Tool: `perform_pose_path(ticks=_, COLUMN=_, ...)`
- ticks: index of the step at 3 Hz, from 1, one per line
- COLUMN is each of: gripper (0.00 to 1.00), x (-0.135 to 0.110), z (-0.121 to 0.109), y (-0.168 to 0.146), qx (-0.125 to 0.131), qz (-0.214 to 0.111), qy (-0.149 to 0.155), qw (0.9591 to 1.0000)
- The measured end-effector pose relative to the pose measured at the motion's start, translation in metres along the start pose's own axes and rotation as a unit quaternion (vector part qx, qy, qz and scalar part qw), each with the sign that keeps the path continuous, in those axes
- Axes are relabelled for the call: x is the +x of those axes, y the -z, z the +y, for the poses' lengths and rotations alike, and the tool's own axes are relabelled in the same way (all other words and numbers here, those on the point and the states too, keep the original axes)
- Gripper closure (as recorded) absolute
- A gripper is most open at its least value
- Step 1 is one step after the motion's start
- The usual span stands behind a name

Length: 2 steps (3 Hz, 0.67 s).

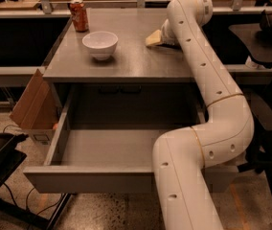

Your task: Place rxbar chocolate into top drawer

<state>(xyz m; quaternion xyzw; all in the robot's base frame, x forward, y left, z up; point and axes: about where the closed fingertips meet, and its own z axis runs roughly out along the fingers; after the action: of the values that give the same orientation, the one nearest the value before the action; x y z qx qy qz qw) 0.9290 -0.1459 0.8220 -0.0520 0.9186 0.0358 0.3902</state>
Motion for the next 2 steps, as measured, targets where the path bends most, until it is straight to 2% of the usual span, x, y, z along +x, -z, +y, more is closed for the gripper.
perform_pose_path(ticks=1, gripper=0.49, x=0.0009, z=0.0005, y=-0.0015, qx=0.000, qz=0.001, qy=0.000, qw=1.0000)
perform_pose_path(ticks=2, gripper=0.80, x=-0.0044, z=0.0007, y=0.0038, qx=0.000, qz=0.001, qy=0.000, qw=1.0000)
